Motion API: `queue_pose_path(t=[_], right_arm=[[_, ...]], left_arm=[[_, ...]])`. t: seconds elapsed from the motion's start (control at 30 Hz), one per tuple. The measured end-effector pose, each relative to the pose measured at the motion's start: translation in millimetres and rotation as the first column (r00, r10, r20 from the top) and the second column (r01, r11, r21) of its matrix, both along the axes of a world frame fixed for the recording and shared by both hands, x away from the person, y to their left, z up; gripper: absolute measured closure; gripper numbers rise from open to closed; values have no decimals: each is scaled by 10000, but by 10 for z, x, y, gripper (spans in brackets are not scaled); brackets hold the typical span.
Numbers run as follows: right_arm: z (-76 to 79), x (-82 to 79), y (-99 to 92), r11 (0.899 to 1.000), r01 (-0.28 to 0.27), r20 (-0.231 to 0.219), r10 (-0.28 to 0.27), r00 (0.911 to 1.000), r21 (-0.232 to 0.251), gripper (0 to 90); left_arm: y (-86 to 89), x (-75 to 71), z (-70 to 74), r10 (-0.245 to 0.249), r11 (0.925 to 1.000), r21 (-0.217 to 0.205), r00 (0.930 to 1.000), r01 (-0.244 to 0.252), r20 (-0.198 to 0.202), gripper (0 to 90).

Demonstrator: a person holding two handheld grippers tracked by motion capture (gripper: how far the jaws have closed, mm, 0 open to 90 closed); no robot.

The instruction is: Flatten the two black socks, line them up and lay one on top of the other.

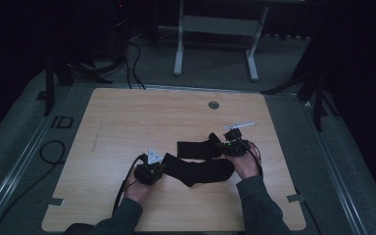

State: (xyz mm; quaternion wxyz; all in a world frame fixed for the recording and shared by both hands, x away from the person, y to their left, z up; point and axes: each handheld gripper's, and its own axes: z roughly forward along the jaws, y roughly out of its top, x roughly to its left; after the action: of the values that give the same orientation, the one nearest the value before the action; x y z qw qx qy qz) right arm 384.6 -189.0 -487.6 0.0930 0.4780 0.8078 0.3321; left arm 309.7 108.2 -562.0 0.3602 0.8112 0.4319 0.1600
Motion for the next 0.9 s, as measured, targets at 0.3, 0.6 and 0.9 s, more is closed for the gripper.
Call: queue_pose_path(t=[0.3,0.6,0.9], right_arm=[[-36,-12,-194,9981,391,18,-391,9992,-468,874],[-76,8,-299,9947,432,-57,-439,9990,-929,828],[-6,48,-388,9878,795,314,-760,9966,-1338,646]], left_arm=[[-2,-2,0,8,10000,14,10000,-8,9,891],[-4,-2,0,10,10000,16,10000,-10,17,891],[-14,-4,-3,-34,10000,-21,10000,34,27,891]])
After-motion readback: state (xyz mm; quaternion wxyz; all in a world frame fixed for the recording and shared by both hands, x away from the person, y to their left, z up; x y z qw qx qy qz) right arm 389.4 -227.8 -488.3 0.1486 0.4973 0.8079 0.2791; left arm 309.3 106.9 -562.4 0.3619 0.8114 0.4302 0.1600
